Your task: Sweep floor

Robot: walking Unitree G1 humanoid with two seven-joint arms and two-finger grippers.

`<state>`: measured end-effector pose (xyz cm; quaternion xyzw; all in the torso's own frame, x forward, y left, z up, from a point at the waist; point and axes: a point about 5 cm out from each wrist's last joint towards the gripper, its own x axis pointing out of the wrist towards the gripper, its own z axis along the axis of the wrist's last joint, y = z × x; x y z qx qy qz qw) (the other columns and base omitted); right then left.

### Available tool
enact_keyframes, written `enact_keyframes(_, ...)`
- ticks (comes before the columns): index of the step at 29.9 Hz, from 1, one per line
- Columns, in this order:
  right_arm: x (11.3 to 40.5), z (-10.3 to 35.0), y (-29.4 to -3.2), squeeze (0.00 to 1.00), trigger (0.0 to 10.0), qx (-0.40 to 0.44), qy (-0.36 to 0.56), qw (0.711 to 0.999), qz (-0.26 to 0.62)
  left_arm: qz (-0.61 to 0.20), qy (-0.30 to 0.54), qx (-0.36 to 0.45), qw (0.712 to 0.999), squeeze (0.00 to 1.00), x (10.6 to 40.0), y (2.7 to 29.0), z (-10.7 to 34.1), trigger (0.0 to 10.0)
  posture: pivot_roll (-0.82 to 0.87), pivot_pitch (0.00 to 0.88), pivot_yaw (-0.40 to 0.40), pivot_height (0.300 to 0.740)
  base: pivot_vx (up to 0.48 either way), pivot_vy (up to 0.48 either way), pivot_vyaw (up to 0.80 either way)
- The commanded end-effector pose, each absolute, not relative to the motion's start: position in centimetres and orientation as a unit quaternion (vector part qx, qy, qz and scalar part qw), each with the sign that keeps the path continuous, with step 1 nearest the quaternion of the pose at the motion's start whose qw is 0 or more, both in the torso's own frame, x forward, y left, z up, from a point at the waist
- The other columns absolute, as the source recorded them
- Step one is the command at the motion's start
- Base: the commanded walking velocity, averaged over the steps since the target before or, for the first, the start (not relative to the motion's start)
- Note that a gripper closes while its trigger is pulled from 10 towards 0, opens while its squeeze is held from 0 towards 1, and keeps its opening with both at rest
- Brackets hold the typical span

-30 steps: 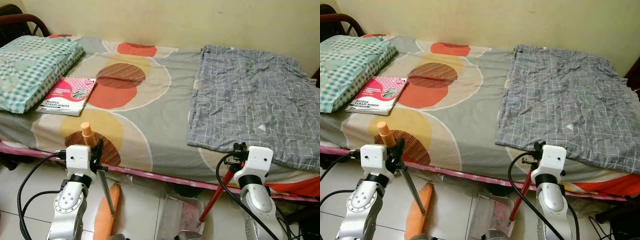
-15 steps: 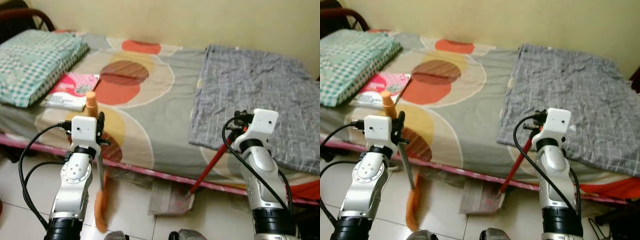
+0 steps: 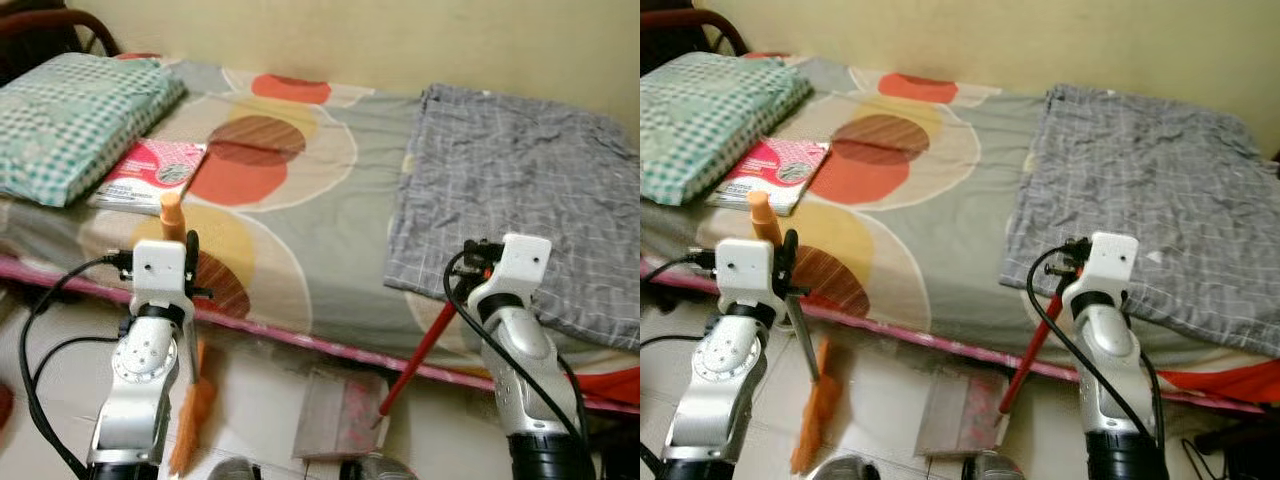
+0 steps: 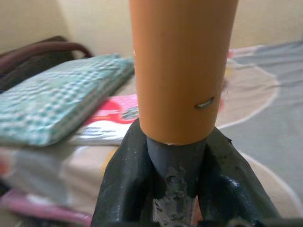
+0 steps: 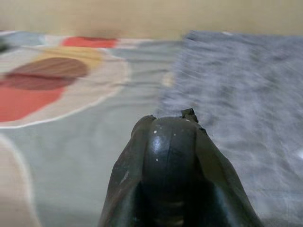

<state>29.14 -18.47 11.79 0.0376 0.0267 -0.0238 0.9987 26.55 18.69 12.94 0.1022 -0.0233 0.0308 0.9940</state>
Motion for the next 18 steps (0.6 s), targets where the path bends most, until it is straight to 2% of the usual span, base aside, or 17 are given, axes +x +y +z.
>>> enact_keyframes(1,30.1,12.9,-17.1,0.0,10.0,0.043,-0.001,0.999,0.004,0.051,0.009,0.111,0.993,0.0,26.6,19.2,11.6,10.0,0.02,0.098,-0.034,0.74,0.0,0.0,0.8)
enact_keyframes(3,30.3,13.2,-17.1,0.0,10.0,0.045,-0.007,0.999,0.011,0.054,0.013,0.088,0.995,0.0,26.9,19.0,11.7,10.0,0.02,0.087,-0.036,0.74,0.0,0.0,0.8)
enact_keyframes(7,31.2,14.2,-16.9,0.0,10.0,0.032,-0.025,0.999,0.033,0.045,-0.005,0.098,0.994,0.0,28.2,18.1,12.5,10.0,0.02,0.051,-0.046,0.74,0.0,0.0,0.8)
enact_keyframes(13,31.5,14.1,-16.7,0.0,10.0,0.041,-0.028,0.997,0.064,0.048,-0.005,0.094,0.994,0.0,28.7,18.4,12.6,10.0,0.02,0.0,-0.048,0.74,0.0,0.0,0.8)
enact_keyframes(18,31.3,13.5,-16.4,0.0,10.0,0.046,-0.024,0.996,0.07,0.042,0.002,0.097,0.994,0.0,28.8,18.4,12.0,10.0,0.02,0.0,-0.047,0.74,0.0,0.0,0.8)
